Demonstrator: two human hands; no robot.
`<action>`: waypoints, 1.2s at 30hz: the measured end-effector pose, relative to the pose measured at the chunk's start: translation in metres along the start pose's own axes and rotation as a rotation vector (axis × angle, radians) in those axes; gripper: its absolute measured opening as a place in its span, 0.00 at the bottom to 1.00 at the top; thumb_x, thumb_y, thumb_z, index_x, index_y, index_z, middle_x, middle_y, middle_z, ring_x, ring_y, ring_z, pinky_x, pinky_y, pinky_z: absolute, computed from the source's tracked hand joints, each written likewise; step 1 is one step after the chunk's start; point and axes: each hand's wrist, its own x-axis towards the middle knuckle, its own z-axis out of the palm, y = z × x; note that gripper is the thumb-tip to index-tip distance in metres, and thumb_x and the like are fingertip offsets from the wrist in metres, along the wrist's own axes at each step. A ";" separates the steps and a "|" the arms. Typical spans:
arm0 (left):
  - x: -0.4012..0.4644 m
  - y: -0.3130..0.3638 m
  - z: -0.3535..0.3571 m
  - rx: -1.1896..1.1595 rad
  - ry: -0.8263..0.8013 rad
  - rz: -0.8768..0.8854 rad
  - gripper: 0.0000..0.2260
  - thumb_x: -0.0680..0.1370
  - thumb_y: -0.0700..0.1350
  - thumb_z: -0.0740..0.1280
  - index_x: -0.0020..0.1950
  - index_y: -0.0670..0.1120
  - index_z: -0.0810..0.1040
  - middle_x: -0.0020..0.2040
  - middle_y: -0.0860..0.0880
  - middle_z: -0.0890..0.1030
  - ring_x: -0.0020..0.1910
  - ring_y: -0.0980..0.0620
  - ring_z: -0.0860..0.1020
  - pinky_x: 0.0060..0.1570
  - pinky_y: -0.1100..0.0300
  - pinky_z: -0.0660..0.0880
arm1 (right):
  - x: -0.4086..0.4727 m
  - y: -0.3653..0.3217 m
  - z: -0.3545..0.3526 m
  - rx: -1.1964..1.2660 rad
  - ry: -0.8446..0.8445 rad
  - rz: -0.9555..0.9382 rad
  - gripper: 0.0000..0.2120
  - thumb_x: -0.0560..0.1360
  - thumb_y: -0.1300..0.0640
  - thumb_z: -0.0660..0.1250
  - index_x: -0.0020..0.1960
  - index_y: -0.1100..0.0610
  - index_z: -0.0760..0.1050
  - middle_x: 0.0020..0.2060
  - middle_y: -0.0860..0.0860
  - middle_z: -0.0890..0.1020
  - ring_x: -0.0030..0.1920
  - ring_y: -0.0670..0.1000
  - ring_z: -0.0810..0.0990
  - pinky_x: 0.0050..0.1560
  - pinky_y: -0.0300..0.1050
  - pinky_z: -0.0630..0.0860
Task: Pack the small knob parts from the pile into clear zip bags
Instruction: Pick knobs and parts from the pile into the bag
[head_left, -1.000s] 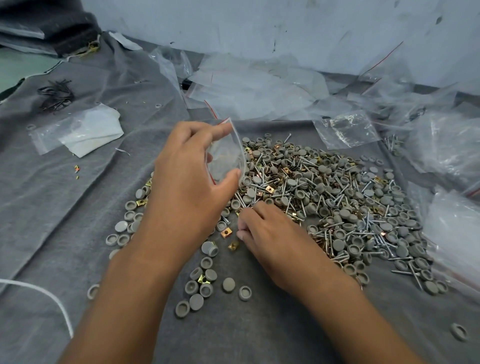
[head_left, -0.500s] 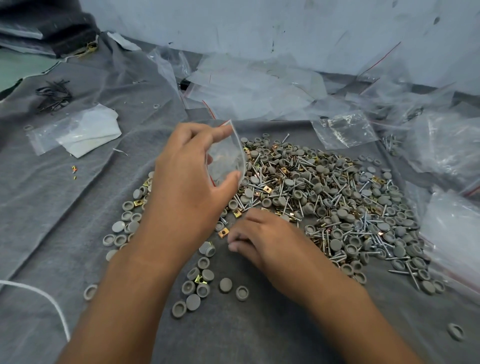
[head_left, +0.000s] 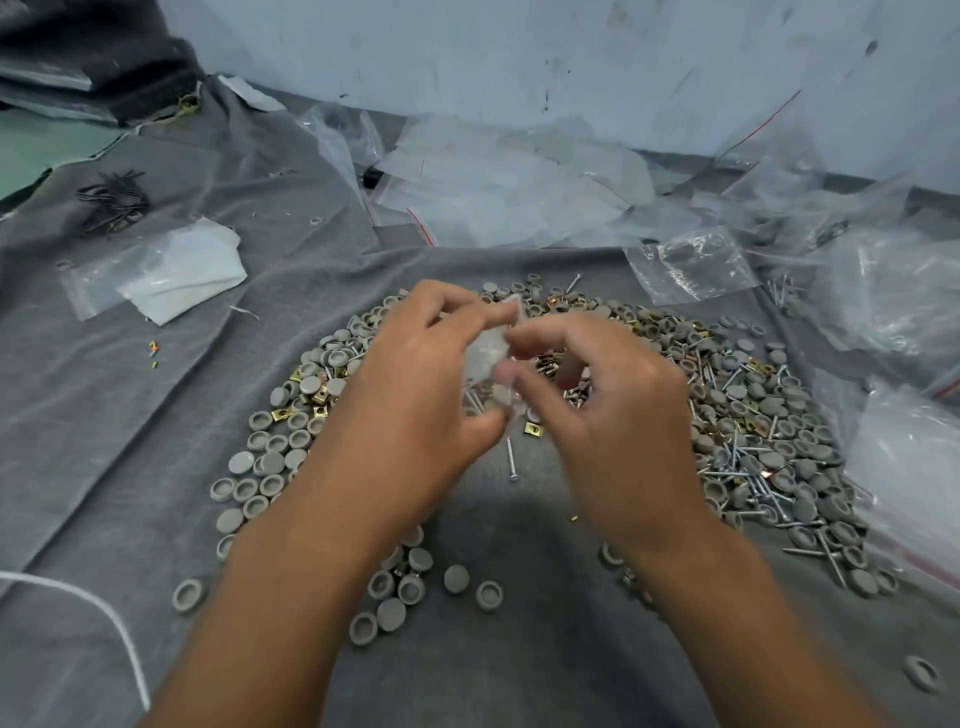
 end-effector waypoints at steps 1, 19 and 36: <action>0.000 -0.001 -0.002 0.000 0.011 -0.017 0.30 0.69 0.47 0.76 0.71 0.54 0.75 0.59 0.58 0.72 0.50 0.63 0.69 0.54 0.72 0.66 | 0.001 0.001 -0.002 0.038 0.065 0.016 0.04 0.78 0.52 0.73 0.52 0.50 0.81 0.44 0.41 0.82 0.44 0.41 0.78 0.46 0.30 0.70; 0.003 -0.008 -0.015 -0.048 0.198 -0.124 0.28 0.71 0.41 0.77 0.70 0.48 0.76 0.55 0.55 0.71 0.47 0.76 0.68 0.50 0.84 0.58 | -0.027 0.023 0.041 -0.383 -0.379 0.195 0.09 0.79 0.46 0.68 0.58 0.46 0.77 0.50 0.43 0.75 0.53 0.47 0.73 0.45 0.45 0.74; 0.002 -0.005 -0.012 -0.051 0.191 -0.126 0.28 0.72 0.43 0.77 0.70 0.50 0.76 0.55 0.57 0.70 0.47 0.77 0.68 0.50 0.84 0.59 | -0.038 0.013 0.021 -0.085 -0.647 0.193 0.10 0.77 0.55 0.68 0.57 0.43 0.75 0.43 0.40 0.75 0.46 0.40 0.72 0.49 0.40 0.74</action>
